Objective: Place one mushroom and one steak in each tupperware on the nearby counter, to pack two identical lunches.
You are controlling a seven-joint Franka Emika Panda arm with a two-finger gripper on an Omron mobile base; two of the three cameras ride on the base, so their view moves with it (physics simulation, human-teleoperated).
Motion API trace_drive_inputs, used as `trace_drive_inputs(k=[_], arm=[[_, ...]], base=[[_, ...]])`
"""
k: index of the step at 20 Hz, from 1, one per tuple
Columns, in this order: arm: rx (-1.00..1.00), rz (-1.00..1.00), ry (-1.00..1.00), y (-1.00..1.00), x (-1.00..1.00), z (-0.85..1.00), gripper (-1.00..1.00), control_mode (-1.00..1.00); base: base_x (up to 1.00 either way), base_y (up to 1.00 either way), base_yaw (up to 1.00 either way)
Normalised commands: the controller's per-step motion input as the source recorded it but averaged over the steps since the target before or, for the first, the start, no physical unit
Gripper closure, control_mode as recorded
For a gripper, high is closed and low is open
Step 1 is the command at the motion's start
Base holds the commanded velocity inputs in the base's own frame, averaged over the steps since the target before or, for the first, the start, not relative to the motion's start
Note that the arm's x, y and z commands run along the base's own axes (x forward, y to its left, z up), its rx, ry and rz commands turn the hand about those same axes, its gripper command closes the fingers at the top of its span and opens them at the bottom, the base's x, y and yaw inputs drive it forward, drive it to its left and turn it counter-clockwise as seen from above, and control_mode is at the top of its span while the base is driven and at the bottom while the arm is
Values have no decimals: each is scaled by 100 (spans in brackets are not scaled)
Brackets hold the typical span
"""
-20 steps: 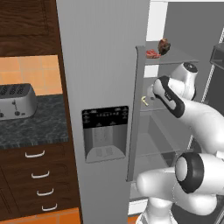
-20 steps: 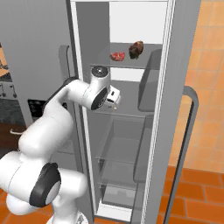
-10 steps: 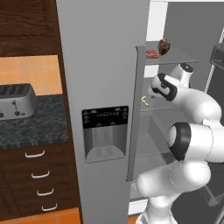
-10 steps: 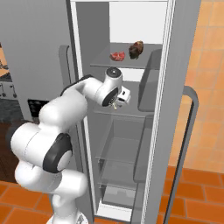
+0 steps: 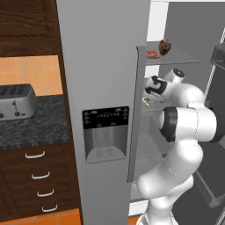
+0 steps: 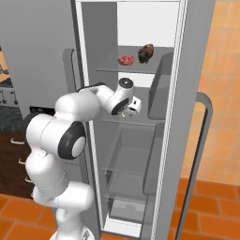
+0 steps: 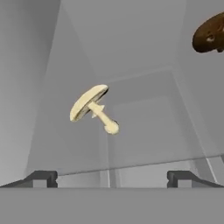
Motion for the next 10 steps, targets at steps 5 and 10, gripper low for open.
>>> trace_drive_inputs(k=[5,10], arm=[[2,8,-3,0,49,-23,-100,-100],[6,6,-9,0,34,-3,-100,-100]], base=[[0,0,0],[0,0,0]])
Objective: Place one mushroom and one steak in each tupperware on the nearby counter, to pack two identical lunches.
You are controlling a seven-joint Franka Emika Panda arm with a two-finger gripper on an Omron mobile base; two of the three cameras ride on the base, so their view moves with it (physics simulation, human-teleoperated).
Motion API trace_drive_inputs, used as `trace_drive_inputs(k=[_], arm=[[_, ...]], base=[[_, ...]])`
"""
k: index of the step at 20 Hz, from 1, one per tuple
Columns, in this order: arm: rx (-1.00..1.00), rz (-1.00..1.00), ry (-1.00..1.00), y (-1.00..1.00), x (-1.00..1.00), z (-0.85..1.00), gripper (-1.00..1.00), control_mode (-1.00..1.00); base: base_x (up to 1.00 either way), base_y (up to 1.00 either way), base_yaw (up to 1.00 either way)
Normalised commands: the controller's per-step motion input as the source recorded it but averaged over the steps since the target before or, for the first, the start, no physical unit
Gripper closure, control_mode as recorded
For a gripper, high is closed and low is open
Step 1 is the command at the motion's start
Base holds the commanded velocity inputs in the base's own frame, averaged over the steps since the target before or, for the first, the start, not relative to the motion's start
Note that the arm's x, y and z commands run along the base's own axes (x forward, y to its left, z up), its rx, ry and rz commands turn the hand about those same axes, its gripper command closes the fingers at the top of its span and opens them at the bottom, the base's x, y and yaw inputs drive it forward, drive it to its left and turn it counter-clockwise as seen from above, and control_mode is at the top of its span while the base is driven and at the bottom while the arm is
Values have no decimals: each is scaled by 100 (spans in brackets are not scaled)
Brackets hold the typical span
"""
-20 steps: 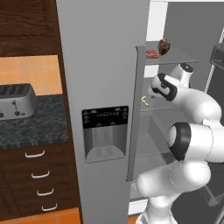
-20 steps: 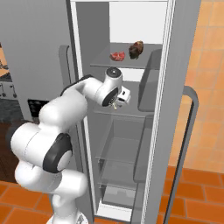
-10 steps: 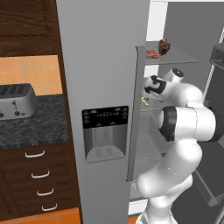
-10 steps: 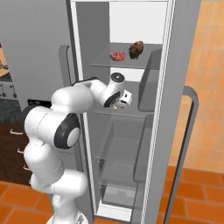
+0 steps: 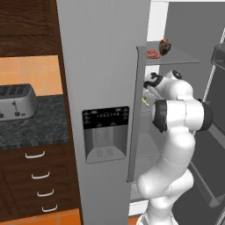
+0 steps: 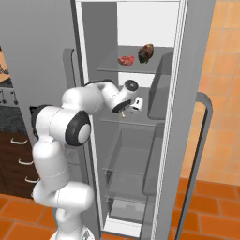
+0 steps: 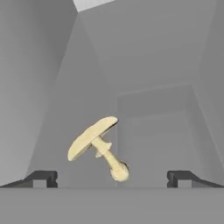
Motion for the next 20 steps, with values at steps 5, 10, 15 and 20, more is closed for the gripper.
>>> trace_drive_inputs(k=[5,10,15,20], arm=[[1,0,-3,17,64,-5,-100,-100],[0,0,1,10,34,-14,-100,-100],[0,0,2,4,11,-24,-100,-100],[0,0,2,2,0,-3,-100,-100]], base=[[0,0,0],[0,0,0],[0,0,0],[0,0,0]])
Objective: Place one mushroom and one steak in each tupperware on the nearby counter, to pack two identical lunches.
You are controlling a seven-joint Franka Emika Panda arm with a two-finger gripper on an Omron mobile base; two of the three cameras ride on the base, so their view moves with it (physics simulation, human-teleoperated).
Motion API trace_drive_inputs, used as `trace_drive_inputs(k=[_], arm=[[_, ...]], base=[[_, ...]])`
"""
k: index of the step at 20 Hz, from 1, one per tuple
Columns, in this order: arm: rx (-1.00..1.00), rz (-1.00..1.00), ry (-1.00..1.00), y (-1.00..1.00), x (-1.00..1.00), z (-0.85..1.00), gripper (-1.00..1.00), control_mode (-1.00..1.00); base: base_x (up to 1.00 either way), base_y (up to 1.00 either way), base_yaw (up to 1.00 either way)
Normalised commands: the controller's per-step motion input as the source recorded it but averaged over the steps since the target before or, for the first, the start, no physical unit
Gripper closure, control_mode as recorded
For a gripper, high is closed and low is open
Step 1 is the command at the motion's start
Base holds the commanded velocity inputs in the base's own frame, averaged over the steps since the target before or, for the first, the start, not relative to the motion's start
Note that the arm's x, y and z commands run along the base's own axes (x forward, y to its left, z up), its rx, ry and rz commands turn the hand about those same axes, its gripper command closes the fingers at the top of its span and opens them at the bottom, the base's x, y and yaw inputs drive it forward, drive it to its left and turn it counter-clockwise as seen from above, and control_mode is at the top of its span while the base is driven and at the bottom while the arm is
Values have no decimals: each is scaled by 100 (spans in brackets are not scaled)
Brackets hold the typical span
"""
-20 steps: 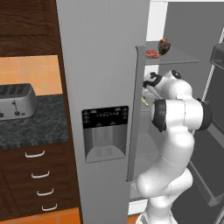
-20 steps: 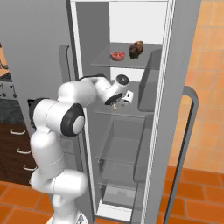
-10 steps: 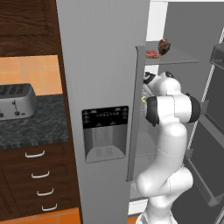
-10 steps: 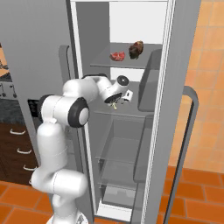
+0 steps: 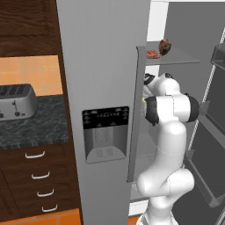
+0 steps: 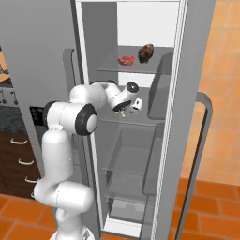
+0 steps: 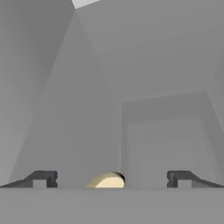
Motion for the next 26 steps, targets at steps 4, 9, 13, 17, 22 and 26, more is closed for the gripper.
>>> trace_drive_inputs(k=[4,9,13,17,22,26], arm=[[0,0,1,16,6,-16,-100,-100],[0,0,0,7,3,-11,100,-100],[0,2,0,0,0,-1,100,-100],[0,1,-2,-4,-27,0,100,-100],[1,2,-3,-6,-85,11,100,-100],[0,7,0,-13,-100,60,100,-100]], base=[[0,0,0],[0,0,0],[0,0,0],[0,0,0],[0,0,0],[0,0,0]])
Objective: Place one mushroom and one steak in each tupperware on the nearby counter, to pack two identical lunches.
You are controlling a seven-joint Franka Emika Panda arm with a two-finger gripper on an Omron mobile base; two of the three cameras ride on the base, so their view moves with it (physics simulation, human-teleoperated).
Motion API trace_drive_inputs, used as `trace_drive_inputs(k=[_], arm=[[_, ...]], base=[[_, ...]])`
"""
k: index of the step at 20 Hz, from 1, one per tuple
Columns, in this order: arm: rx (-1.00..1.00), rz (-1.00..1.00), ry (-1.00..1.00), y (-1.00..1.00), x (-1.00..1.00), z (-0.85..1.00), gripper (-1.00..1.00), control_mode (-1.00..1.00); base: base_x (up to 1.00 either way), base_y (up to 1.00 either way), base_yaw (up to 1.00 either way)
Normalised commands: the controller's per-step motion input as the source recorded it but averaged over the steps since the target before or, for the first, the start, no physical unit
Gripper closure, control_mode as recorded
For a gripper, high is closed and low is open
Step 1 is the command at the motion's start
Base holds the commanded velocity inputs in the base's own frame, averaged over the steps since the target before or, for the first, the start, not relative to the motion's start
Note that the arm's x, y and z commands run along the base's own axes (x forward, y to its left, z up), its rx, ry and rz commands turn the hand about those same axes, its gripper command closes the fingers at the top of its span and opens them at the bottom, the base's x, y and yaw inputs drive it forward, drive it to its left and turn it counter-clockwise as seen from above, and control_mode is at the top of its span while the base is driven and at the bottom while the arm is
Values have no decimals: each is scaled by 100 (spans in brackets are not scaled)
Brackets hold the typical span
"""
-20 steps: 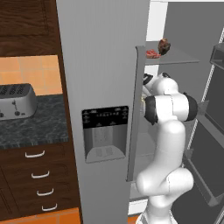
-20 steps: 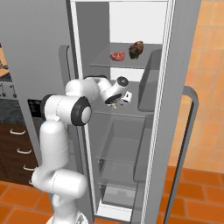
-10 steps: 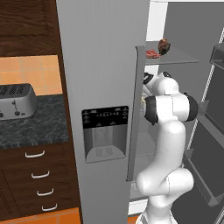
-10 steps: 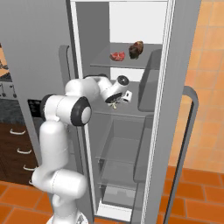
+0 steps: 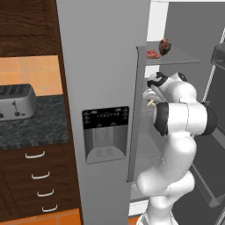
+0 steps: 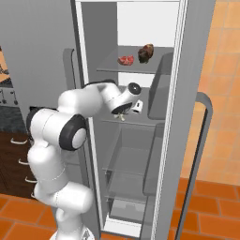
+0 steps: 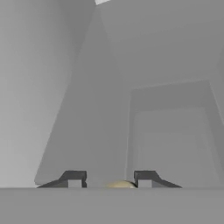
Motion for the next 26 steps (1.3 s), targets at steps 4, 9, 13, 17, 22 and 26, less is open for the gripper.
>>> trace_drive_inputs(k=[4,9,13,17,22,26], arm=[[-10,13,4,0,-100,80,100,-100],[-21,14,11,0,-100,56,100,-100],[-29,11,3,15,-100,29,100,-100],[-25,6,-2,24,-100,42,100,-100],[-15,6,-5,25,-100,67,100,-100],[-7,2,-8,18,-100,41,100,-100]], base=[[0,0,0],[0,0,0],[0,0,0],[0,0,0],[0,0,0],[0,0,0]])
